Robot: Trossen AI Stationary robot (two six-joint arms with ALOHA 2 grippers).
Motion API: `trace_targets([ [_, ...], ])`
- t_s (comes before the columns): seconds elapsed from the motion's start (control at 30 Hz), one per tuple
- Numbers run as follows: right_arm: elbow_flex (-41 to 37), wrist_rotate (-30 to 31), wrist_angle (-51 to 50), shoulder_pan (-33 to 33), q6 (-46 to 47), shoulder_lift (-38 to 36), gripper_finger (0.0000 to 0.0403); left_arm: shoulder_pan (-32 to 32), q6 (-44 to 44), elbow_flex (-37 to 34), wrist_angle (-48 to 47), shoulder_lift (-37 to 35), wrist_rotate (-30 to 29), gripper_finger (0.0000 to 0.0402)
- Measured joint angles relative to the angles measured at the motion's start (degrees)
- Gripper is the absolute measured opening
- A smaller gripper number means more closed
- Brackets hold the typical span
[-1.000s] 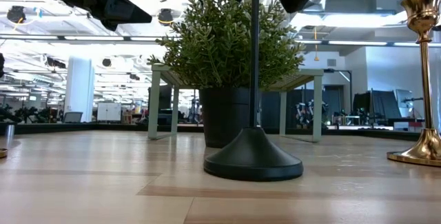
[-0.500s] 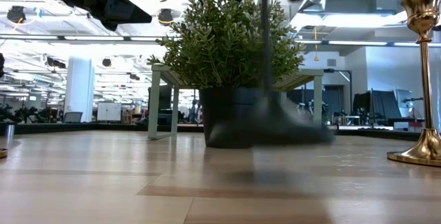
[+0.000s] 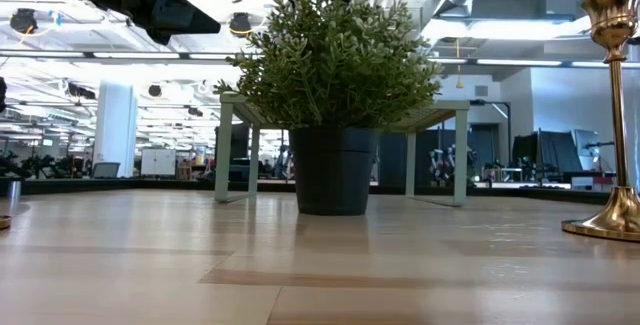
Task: Pick & Place candle stick holders
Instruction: Put the black candle holder on the shelf
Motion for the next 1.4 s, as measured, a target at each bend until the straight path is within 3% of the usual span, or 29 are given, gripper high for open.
trace_targets([
  [0.2, 11.42, -5.67, -14.73, -7.00, -9.37, -5.89, 0.0001, -0.02, 0.00, 0.00, 0.02, -0.01, 0.00, 0.0011],
  [0.4, 20.02, -11.25, -23.90, -18.99, -16.09, -6.80, 0.0001, -0.01, -0.01, 0.00, 0.02, -0.01, 0.02, 0.0011],
  [0.63, 21.83, -19.93, -27.59, -35.41, -18.92, -2.40, 0.0000, 0.00, -7.02, 0.00, 0.03, 0.00, 0.04, 0.0011],
  [0.97, 21.81, -39.97, -24.37, -57.41, -21.28, 7.35, 0.0000, -0.02, -6.91, 0.00, 0.04, -0.02, 0.02, 0.0011],
  [1.13, 21.83, -42.60, -24.57, -65.26, -22.52, 9.75, 0.0000, -0.01, -6.88, 0.00, 0.03, 0.00, 0.02, 0.0011],
  [1.4, 21.83, -47.05, -25.20, -71.71, -25.33, 12.44, 0.0000, -0.01, -6.86, 0.00, 0.04, 0.00, 0.02, 0.0011],
])
